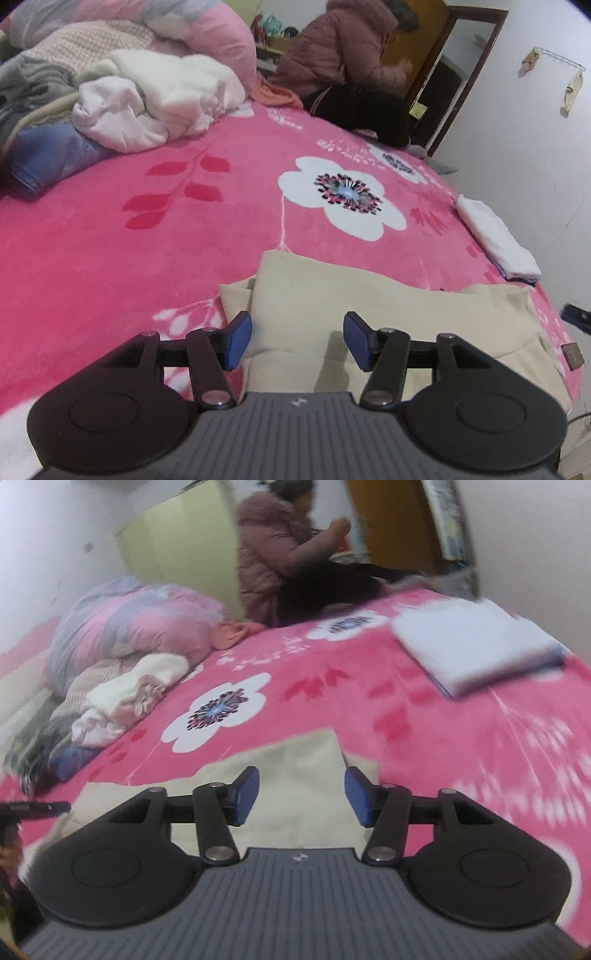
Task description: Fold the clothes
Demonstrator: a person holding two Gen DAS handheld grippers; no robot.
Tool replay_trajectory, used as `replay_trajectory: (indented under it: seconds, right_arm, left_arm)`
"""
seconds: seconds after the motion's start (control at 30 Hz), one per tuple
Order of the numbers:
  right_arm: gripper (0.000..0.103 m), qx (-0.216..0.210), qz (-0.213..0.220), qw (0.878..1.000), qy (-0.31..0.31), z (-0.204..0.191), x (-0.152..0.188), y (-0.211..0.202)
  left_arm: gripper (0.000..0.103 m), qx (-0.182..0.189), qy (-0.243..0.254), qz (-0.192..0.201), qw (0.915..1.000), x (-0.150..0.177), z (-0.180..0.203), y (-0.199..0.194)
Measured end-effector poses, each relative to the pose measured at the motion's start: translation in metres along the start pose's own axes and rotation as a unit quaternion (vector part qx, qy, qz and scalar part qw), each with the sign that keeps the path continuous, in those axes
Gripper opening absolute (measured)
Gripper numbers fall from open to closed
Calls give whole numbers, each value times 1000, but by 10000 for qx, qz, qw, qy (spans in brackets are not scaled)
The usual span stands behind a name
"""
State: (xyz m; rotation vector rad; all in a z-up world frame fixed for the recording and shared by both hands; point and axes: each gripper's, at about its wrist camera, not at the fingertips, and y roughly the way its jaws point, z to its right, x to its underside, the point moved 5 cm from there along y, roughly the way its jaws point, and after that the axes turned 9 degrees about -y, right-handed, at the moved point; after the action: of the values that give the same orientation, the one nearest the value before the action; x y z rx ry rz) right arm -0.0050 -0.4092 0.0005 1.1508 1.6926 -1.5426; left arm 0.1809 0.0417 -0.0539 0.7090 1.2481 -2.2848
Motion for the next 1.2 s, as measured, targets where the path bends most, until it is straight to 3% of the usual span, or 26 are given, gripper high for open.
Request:
replay_trajectory:
  seconds: [0.17, 0.3, 0.37, 0.4, 0.43, 0.53, 0.67, 0.87, 0.93, 1.03, 1.13, 1.2]
  right_arm:
    - [56, 79, -492, 9984, -283, 18, -10, 59]
    - [53, -151, -503, 9973, -504, 11, -8, 73]
    - [37, -253, -464, 9968, -602, 5, -7, 75]
    - [19, -304, -445, 9964, -651, 2, -7, 76]
    - [12, -353, -425, 9960, -697, 0, -6, 77]
    - [8, -366, -326, 9975, -508, 3, -5, 72]
    - [8, -363, -335, 9985, -234, 11, -3, 74]
    - [11, -222, -392, 9990, 51, 21, 1, 86]
    - [25, 57, -401, 9991, -111, 19, -2, 81]
    - [30, 426, -118, 9963, -738, 9, -15, 66]
    - [46, 212, 109, 9872, -1574, -19, -29, 58]
    - [46, -244, -170, 9756, -2176, -42, -28, 69]
  left_arm:
    - [55, 228, -191, -131, 9995, -7, -10, 11]
    - [46, 425, -169, -54, 9989, -10, -11, 16]
    - [22, 460, -152, -7, 9988, -11, -11, 19]
    - [17, 466, -136, 24, 9988, -11, -12, 20]
    - [10, 481, -120, 81, 9987, -11, -12, 19]
    - [7, 771, -214, 475, 9957, -15, -10, 8]
    - [6, 1133, -539, 898, 9880, -25, -11, -1]
    - [7, 781, -930, 471, 9915, -18, -28, 33]
    - [7, 826, -987, 509, 9904, -16, -31, 31]
    - [7, 848, -967, 574, 9900, -15, -31, 27]
    - [7, 859, -1016, 565, 9895, -14, -33, 29]
    - [7, 866, -1058, 550, 9891, -12, -35, 30]
